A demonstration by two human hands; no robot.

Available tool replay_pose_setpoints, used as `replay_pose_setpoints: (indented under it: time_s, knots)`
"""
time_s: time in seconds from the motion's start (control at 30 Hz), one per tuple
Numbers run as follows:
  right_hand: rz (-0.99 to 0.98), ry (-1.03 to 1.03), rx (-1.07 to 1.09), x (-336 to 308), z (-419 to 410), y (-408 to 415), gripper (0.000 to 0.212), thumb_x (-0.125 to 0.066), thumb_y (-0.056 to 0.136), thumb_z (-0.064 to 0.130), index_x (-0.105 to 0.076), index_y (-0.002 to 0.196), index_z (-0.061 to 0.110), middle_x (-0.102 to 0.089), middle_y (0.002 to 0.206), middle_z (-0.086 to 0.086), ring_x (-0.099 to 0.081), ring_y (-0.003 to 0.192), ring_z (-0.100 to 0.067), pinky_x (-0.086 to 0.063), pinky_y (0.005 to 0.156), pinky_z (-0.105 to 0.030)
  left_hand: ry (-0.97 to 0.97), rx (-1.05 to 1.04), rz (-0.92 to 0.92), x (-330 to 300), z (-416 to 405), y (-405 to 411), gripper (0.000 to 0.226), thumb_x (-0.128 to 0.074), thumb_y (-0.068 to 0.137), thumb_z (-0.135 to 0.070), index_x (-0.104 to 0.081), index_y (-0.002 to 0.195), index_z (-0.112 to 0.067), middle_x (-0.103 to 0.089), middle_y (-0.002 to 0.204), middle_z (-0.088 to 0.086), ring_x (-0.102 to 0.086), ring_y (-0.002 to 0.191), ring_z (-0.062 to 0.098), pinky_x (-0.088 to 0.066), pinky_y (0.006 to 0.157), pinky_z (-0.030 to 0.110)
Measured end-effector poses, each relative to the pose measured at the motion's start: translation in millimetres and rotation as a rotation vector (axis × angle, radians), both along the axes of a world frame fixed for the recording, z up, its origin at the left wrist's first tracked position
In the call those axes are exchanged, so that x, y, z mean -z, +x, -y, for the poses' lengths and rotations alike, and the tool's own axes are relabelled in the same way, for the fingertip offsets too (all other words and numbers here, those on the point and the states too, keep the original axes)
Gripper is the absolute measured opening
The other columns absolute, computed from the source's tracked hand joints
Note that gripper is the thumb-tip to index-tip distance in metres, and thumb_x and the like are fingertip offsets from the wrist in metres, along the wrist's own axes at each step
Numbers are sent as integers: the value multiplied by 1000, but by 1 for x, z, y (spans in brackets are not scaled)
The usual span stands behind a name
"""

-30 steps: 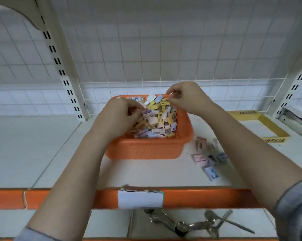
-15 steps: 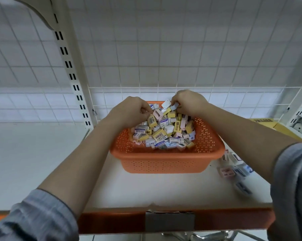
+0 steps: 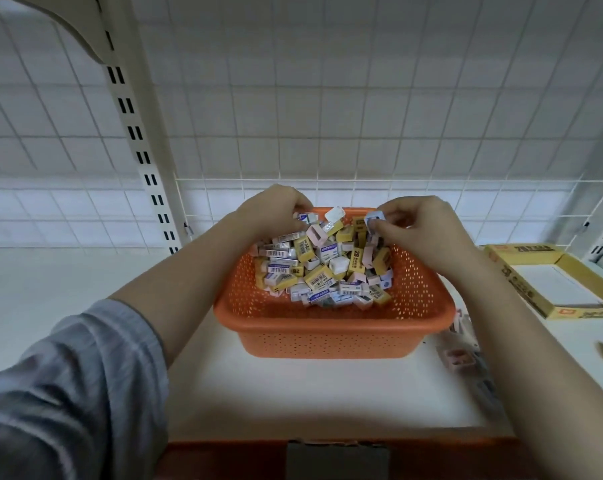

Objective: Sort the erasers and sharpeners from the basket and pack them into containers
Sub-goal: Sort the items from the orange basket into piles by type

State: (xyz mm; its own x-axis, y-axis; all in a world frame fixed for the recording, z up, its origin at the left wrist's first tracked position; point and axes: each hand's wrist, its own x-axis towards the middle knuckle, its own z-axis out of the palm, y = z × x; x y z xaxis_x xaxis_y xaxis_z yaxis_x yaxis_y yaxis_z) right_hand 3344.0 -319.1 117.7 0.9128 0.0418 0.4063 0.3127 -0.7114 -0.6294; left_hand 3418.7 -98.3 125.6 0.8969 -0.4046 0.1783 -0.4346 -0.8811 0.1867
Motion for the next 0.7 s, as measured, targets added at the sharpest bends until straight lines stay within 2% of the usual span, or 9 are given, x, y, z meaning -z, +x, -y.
replay_pose_setpoints:
  time_s: [0.13, 0.23, 0.3, 0.33, 0.43, 0.5, 0.6, 0.7]
  knots:
    - [-9, 150, -33, 1, -5, -27, 2, -69, 84, 25, -69, 82, 26, -70, 69, 7, -62, 67, -12, -42, 57, -8, 54, 24, 35, 3, 5, 3, 37, -66, 85, -23, -62, 121, -17, -62, 119, -1, -56, 99, 12, -38, 73, 23]
    - [11, 207, -40, 3, -8, -40, 17, -67, 85, 22, -64, 74, 34, -68, 62, 10, -59, 66, -20, -41, 55, -8, 47, 19, 70, 5, 5, 6, 30, -67, 83, -19, -67, 113, -15, -66, 108, 0, -55, 87, 9, -39, 69, 21]
    - [18, 230, -20, 6, -8, -44, 17, -67, 86, 22, -65, 73, 33, -69, 66, -1, -58, 68, -22, -42, 56, -12, 50, 12, 87, 5, 5, 6, 27, -66, 84, -18, -68, 111, -16, -67, 105, 0, -56, 86, 10, -43, 68, 23]
    - [17, 242, -6, 7, -8, -46, 16, -66, 86, 23, -66, 73, 33, -69, 68, -5, -58, 66, -20, -41, 56, -12, 43, 10, 98, 6, 6, 5, 28, -65, 84, -19, -67, 112, -16, -66, 107, 0, -58, 89, 11, -46, 71, 24]
    - [36, 282, 56, 11, -6, -52, 19, -66, 86, 22, -67, 70, 32, -67, 67, -2, -52, 57, -5, -38, 53, -7, -47, 1, 148, 2, 6, -3, 35, -65, 85, -24, -64, 118, -15, -65, 116, 0, -59, 98, 12, -46, 78, 23]
    - [44, 324, 103, 14, -4, -56, 16, -65, 86, 24, -68, 72, 30, -66, 68, -2, -50, 55, -3, -37, 52, -7, -121, 12, 166, -2, 8, -12, 35, -66, 84, -25, -64, 118, -16, -66, 114, 0, -59, 92, 10, -45, 77, 22]
    - [59, 390, 145, 17, -1, -60, 15, -63, 87, 27, -68, 73, 30, -64, 68, -1, -53, 58, -9, -39, 53, -13, -238, 48, 171, -9, 13, -33, 31, -67, 83, -24, -66, 113, -17, -64, 106, -2, -57, 85, 9, -49, 77, 26]
    - [84, 468, 205, 20, 5, -68, 15, -63, 87, 26, -68, 74, 29, -67, 71, -3, -63, 68, -22, -50, 65, -29, -347, 88, 202, -14, 23, -59, 30, -65, 83, -21, -67, 112, -17, -59, 99, -9, -54, 84, 6, -47, 74, 19]
